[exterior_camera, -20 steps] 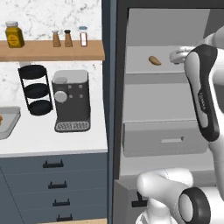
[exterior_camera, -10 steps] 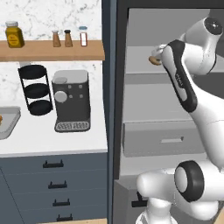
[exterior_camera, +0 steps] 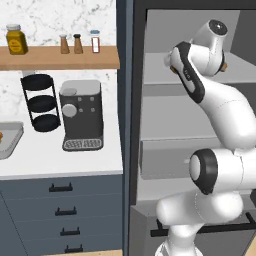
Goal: Place one sweet potato and one chicken drumstick in each tupperware on the nearby counter, to pack two identical lunches.
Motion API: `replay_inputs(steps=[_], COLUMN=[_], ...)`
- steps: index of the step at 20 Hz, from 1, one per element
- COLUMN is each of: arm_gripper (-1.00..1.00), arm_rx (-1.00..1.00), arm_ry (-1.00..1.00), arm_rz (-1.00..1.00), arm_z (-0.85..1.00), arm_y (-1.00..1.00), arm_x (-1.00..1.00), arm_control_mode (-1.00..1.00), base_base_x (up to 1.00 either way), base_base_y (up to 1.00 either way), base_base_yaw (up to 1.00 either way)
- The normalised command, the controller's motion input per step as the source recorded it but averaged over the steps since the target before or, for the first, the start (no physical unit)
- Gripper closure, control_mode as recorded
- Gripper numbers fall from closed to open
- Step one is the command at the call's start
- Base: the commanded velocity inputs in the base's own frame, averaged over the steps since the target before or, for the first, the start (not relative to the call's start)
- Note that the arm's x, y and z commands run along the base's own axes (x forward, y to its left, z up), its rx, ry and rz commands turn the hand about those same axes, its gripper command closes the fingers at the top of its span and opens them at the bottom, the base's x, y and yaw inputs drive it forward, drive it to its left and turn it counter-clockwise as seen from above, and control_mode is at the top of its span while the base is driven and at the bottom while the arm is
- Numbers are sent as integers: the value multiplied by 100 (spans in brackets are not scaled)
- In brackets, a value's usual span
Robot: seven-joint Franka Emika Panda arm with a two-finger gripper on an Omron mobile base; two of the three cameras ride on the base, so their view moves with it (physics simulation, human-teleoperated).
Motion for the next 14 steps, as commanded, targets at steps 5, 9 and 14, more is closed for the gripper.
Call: replay_inputs(steps=[5, 9, 14], arm_gripper=[-100, -100, -100], arm_rx=[-7, -6, -2], arm_ry=[6, 11, 12], arm_rz=[0, 0, 0], arm_z=[-28, -28, -10], arm_y=[-24, 7, 1], arm_x=[23, 51, 61], arm_control_mode=[-100, -100, -100], base_base_x=[0, 0, 0], base_base_y=[0, 0, 0], base_base_yaw=[0, 0, 0])
